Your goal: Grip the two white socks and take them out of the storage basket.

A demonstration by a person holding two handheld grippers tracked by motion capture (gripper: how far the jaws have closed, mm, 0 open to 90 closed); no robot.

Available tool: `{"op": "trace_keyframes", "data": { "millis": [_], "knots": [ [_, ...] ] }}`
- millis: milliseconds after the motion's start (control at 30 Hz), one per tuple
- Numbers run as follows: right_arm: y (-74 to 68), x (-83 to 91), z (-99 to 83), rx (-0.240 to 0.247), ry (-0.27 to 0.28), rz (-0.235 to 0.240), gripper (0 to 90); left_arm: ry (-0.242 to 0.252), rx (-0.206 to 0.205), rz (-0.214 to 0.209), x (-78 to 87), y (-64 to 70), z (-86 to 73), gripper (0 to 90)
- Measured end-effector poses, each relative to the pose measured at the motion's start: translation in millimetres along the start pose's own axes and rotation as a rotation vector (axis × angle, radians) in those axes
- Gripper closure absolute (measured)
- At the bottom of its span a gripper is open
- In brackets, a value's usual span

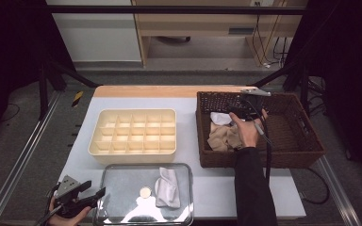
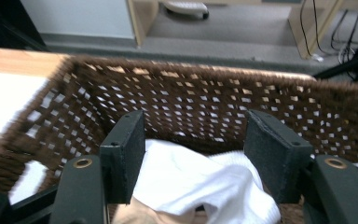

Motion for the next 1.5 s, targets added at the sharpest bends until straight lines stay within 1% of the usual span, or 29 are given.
{"op": "trace_keyframes", "data": {
  "millis": [100,133,200,300,367,433,500,533,567,667,733,833,900,967,1067,1167,1233,1300,1367,1433,1500],
  "knots": [
    [6.2,-5.2,-6.2,-0.004,-0.032,-0.026,39.3,-0.001,0.001,-0.001,0.0,0.0,0.0,34.4],
    [7.9,-6.6,-7.2,-0.001,-0.036,-0.029,40.1,-0.001,0.003,-0.001,-0.1,0.1,0.0,34.4],
    [9.5,-8.7,-9.1,-0.013,-0.044,-0.036,41.5,-0.001,0.002,-0.001,0.0,0.1,0.0,34.4],
    [11.9,-12.4,-13.7,-0.01,-0.063,-0.043,43.1,-0.001,-0.001,-0.001,0.1,-0.1,-0.1,34.4],
    [13.4,-14.5,-17.2,-0.025,-0.058,-0.041,44.9,0.0,0.0,-0.001,0.1,0.0,0.0,34.4],
    [16.0,-17.2,-22.8,-0.037,-0.073,-0.045,45.2,-0.001,0.002,-0.002,-0.1,0.2,-0.1,34.4],
    [19.3,-19.4,-27.6,-0.034,-0.082,-0.047,46.0,-0.001,0.003,-0.002,-0.2,0.2,-0.1,34.4],
    [19.7,-20.3,-29.9,-0.047,-0.092,-0.049,46.3,-0.002,0.002,-0.001,-0.2,0.1,-0.1,34.4],
    [21.0,-21.5,-31.8,-0.039,-0.099,-0.049,46.3,-0.002,0.001,-0.001,-0.2,0.1,-0.1,34.4],
    [19.6,-24.2,-34.2,-0.04,-0.11,-0.044,45.7,-0.002,0.001,-0.002,-0.2,0.1,-0.1,34.4],
    [19.9,-25.8,-36.3,-0.029,-0.122,-0.047,45.8,-0.001,0.0,-0.002,0.0,0.2,-0.1,34.4],
    [20.1,-28.8,-40.8,-0.041,-0.146,-0.038,46.0,0.0,0.0,-0.001,0.2,0.2,0.0,34.4],
    [21.3,-29.7,-43.7,-0.059,-0.163,-0.042,47.2,0.0,0.0,-0.002,0.3,0.2,0.0,34.4],
    [22.7,-30.6,-45.6,-0.065,-0.175,-0.043,48.4,-0.001,0.003,-0.003,0.0,0.2,-0.1,34.4],
    [22.7,-31.9,-49.3,-0.069,-0.2,-0.043,51.7,-0.001,0.0,-0.002,0.2,0.0,-0.1,34.4],
    [23.7,-31.2,-50.6,-0.064,-0.213,-0.048,57.9,0.0,0.0,-0.002,0.3,-0.1,-0.1,34.4],
    [22.5,-31.4,-52.8,-0.065,-0.233,-0.039,61.4,0.001,0.003,-0.002,0.2,-0.1,0.0,34.4],
    [20.9,-31.2,-54.0,-0.06,-0.249,-0.035,66.8,0.0,0.003,-0.002,0.1,0.0,0.0,34.4],
    [20.5,-30.8,-54.4,-0.055,-0.258,-0.029,71.7,0.0,0.003,-0.001,0.2,0.0,0.0,34.4],
    [19.2,-30.5,-54.4,-0.063,-0.263,-0.022,75.1,0.0,0.003,-0.002,0.1,-0.1,0.0,34.5],
    [18.3,-29.5,-54.3,-0.059,-0.267,-0.014,78.6,0.0,0.003,-0.002,0.1,-0.1,0.0,34.4]
  ]
}}
Point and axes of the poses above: each handheld gripper's, and its own axes: x roughly backward along the jaws, z roughly out of its top, y roughly to its right, the point moved 9 cm from there along -x, roughly forward along the jaws, and after that the axes turned 8 degrees about z, right-handed, at the moved point
